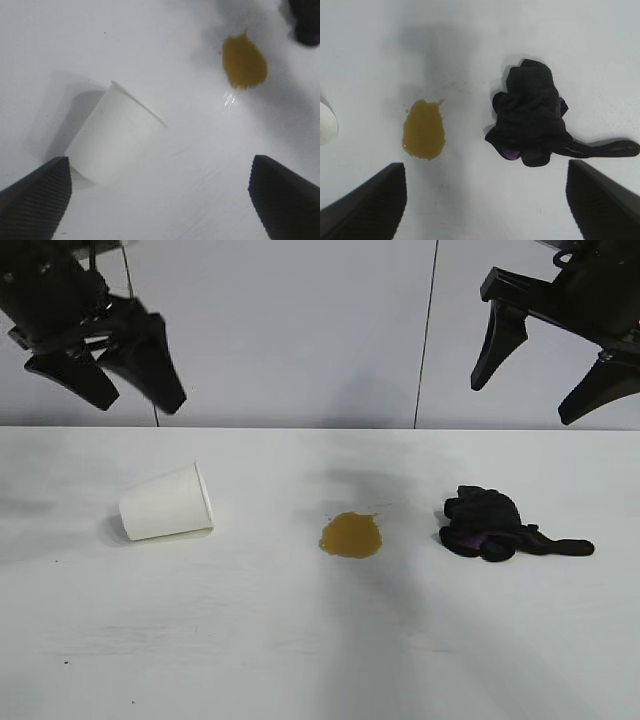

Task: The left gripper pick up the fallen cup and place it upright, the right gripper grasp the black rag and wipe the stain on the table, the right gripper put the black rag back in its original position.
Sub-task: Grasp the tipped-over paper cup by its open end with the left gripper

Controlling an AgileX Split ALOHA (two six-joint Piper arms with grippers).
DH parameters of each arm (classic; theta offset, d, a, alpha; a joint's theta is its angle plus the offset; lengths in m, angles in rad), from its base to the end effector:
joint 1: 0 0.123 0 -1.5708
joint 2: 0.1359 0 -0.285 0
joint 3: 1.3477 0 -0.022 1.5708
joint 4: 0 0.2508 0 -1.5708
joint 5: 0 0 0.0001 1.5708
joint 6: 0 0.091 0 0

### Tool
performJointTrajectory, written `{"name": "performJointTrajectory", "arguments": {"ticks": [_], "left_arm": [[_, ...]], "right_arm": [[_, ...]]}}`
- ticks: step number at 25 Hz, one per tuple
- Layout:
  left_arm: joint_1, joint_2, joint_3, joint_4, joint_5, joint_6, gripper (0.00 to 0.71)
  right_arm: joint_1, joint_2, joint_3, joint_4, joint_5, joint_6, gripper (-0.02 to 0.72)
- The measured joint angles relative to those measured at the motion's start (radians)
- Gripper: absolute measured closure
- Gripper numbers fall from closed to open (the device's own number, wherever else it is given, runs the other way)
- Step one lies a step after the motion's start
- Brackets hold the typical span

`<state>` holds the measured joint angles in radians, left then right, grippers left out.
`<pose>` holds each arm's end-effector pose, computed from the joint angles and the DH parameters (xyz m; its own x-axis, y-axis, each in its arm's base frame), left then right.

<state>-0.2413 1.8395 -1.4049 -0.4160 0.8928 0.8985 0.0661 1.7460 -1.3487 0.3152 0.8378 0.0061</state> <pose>0.3689 -0.1203 0.2399 -0.5322 0.7054 -0.4681 0.8051 0.5928 -0.0220 0.3689 0.0454 0.2589 -0.9134 0.1532 -0.3772 0.0372 0.9540 0.2975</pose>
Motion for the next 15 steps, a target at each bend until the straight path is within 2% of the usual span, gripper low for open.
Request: {"name": "performJointTrajectory", "arguments": {"ticks": [4,7,15], "left_arm": [[-0.058,0.007,0.000,0.087,-0.055,0.053,0.016],[-0.081,0.045,-0.003,0.108,-0.104,0.053,0.016],[-0.090,0.173,-0.030,0.124,-0.138,0.056,0.016]], "right_arm": [[0.000,0.000,0.000,0.000,0.002,0.000,0.101],[0.000,0.000,0.000,0.000,0.003,0.000,0.101],[0.000,0.000,0.000,0.000,0.006,0.000,0.101]]}}
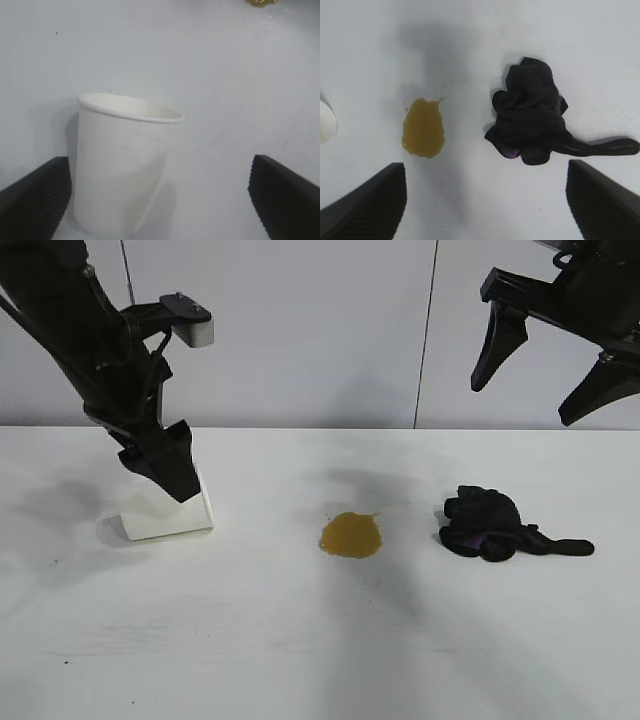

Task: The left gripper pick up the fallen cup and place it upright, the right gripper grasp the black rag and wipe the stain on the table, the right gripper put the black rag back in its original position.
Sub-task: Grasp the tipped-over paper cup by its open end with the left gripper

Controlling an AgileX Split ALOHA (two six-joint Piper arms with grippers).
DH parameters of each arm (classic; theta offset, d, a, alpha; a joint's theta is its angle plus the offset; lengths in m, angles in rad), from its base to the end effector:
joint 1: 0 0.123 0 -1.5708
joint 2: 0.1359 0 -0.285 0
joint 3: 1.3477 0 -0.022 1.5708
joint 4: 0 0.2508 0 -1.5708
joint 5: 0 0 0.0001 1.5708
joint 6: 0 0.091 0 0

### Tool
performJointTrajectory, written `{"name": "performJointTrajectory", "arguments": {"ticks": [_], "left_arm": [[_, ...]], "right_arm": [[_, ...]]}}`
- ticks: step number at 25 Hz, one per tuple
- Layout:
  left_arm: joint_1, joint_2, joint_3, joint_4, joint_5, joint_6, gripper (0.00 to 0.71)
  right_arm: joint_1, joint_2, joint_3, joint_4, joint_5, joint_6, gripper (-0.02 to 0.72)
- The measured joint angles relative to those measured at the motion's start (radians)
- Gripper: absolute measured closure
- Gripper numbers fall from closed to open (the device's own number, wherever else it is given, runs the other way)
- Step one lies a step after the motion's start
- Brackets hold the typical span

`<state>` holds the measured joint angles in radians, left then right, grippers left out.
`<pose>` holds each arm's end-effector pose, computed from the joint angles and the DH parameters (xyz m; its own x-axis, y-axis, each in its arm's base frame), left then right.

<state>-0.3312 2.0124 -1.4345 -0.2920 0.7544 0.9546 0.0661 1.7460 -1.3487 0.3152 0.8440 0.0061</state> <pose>0.3889 -0.1527 0.1791 -0.3998 0.8357 -0.3764 0.8814 0.4632 0.0922 0.3684 0.0455 0.2587 -0.9159 0.1516 -0.3718 0.0372 0.9540 0.2975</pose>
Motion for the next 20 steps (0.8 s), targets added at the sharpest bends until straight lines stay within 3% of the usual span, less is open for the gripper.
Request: {"name": "performJointTrajectory", "arguments": {"ticks": [20], "left_arm": [[0.000,0.162,-0.039,0.054,-0.108,0.045,0.025]], "right_arm": [[0.000,0.000,0.000,0.000,0.014,0.000,0.101]]}}
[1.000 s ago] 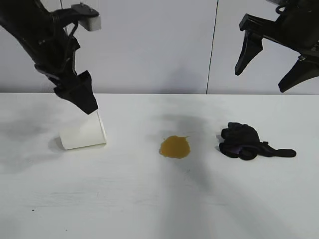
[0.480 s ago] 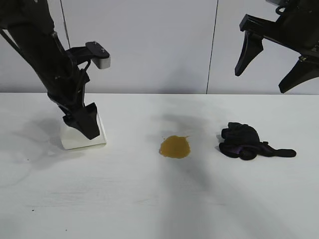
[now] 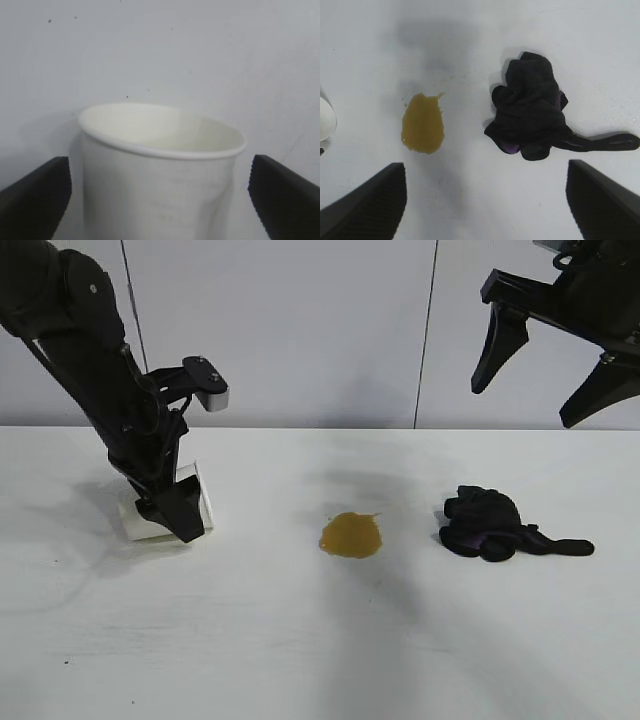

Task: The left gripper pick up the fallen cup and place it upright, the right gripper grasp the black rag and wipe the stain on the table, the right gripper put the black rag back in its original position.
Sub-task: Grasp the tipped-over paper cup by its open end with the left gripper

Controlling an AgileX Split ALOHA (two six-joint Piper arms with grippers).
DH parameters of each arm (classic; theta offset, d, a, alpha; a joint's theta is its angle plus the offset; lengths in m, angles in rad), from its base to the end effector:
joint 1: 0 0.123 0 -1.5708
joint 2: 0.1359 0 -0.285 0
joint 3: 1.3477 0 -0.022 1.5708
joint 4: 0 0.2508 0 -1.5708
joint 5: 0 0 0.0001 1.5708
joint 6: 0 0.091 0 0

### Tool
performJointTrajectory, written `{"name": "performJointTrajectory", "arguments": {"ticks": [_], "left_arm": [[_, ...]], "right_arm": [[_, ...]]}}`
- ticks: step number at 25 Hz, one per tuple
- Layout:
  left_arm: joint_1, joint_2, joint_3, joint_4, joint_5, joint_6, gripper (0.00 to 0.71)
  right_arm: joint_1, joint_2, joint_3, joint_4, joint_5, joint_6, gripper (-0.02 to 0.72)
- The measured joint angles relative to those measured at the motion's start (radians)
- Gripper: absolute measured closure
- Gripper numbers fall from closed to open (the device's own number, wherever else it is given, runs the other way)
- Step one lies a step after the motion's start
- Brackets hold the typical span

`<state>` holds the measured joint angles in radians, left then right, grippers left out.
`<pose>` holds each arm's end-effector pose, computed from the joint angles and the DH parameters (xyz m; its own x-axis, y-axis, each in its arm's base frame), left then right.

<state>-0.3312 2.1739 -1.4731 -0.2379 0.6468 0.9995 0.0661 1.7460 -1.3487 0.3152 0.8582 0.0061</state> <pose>0.4102 -0.1548 0.1218 -0.3555 0.8792 -0.3173 0.9001 0.4135 0.1373 0.3672 0.0457 0.2582 -0.9214 0.1479 -0.3592 0.0372 0.9540 0.2974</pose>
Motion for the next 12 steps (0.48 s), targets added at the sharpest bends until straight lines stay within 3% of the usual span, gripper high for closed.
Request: {"name": "performJointTrajectory", "arguments": {"ticks": [5,8,12], "left_arm": [[0.000,0.001,-0.001,-0.001,-0.016,0.000,0.215],[0.000,0.000,-0.001,-0.014,-0.018,0.000,0.245],[0.003,-0.016,-0.001,-0.131,0.011,0.036,0.245]], "right_arm": [[0.000,0.000,0.000,0.000,0.003,0.000,0.101],[0.000,0.000,0.000,0.000,0.003,0.000,0.101],[0.000,0.000,0.000,0.000,0.005,0.000,0.101]]}}
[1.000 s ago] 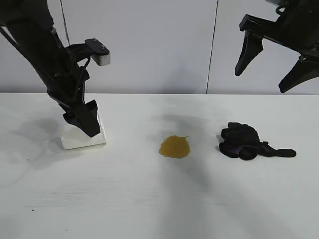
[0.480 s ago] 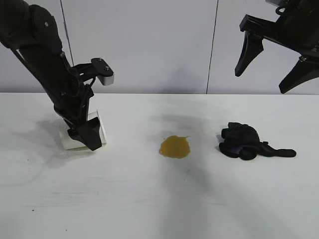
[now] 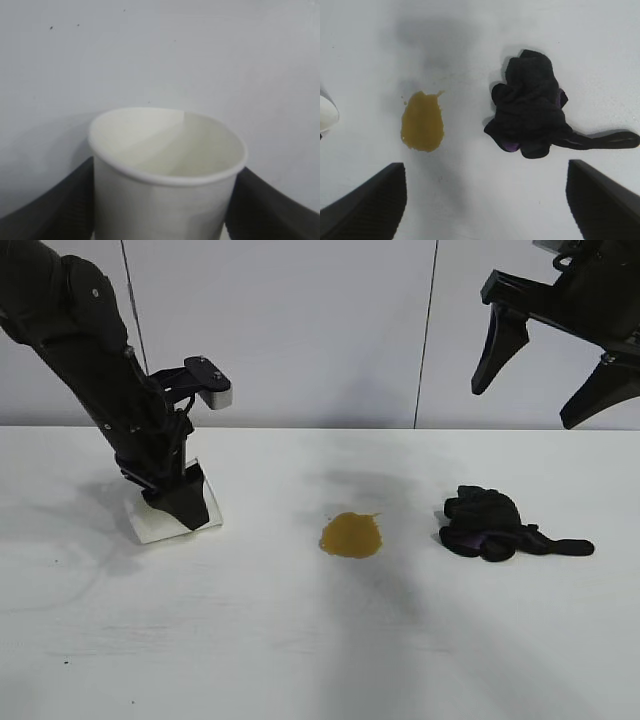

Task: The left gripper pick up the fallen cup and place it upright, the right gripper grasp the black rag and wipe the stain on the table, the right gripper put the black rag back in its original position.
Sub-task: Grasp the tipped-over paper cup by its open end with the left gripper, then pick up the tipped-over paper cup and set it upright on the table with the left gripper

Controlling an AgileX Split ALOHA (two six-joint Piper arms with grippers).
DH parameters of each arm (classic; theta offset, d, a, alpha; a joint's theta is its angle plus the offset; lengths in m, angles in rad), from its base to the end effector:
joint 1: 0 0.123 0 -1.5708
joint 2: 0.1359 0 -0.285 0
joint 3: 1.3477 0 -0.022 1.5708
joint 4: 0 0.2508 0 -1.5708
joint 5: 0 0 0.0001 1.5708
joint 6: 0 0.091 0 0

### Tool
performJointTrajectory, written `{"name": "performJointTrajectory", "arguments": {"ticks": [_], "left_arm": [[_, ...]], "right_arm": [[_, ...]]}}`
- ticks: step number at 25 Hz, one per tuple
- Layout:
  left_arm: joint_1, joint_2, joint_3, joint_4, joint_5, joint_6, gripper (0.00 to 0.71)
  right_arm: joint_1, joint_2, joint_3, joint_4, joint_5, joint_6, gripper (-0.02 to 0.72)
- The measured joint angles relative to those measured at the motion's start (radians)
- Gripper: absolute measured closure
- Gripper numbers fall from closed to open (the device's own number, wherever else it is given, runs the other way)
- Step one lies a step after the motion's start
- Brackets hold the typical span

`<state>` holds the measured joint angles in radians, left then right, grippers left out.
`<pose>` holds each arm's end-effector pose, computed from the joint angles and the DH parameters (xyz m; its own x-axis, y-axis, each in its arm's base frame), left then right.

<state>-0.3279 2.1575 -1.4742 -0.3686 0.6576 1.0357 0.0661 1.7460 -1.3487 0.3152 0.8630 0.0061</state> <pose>0.4089 -0.1603 0.1308 -0.3974 0.8292 -0.3931 0.8840 0.4608 0.0783 0.3668 0.0458 0.2580 -0.9233 0.1467 -0.3550 0.0372 0.9540 0.2974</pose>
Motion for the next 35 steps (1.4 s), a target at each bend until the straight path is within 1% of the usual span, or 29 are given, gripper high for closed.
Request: {"name": "performJointTrajectory", "arguments": {"ticks": [3,5,6,9,13,16,17,20,22,24,30,35], "left_arm": [[0.019,-0.046,0.000,-0.145,0.040,0.093,0.245],[0.047,-0.076,0.005,-0.280,0.076,0.200,0.245],[0.066,-0.091,0.015,-0.347,0.098,0.276,0.245],[0.131,-0.118,0.075,-0.631,0.187,0.554,0.245],[0.226,-0.120,0.201,-0.996,0.329,0.942,0.245],[0.280,-0.120,0.299,-1.216,0.384,1.190,0.245],[0.290,-0.120,0.330,-1.261,0.391,1.261,0.245],[0.295,-0.116,0.388,-1.306,0.420,1.405,0.245],[0.295,-0.094,0.398,-1.313,0.468,1.446,0.245],[0.294,-0.047,0.398,-1.321,0.490,1.479,0.245],[0.294,0.075,0.395,-1.326,0.489,1.548,0.245],[0.294,0.113,0.395,-1.329,0.487,1.612,0.245]], "right_arm": [[0.000,0.000,0.000,0.000,0.001,0.000,0.101],[0.000,0.000,0.000,0.000,0.001,0.000,0.101],[0.000,0.000,0.000,0.000,0.002,0.000,0.101],[0.000,0.000,0.000,0.000,0.002,0.000,0.101],[0.000,0.000,0.000,0.000,0.005,0.000,0.101],[0.000,0.000,0.000,-0.001,0.006,0.000,0.101],[0.000,0.000,0.000,-0.001,0.006,0.000,0.101],[0.000,0.000,0.000,-0.001,0.007,0.000,0.101],[0.000,0.000,0.000,-0.001,0.007,0.000,0.101],[0.000,0.000,0.000,-0.001,0.007,0.000,0.101],[0.000,0.000,0.000,-0.001,0.007,0.000,0.101],[0.000,0.000,0.000,-0.002,0.014,0.000,0.101]]}}
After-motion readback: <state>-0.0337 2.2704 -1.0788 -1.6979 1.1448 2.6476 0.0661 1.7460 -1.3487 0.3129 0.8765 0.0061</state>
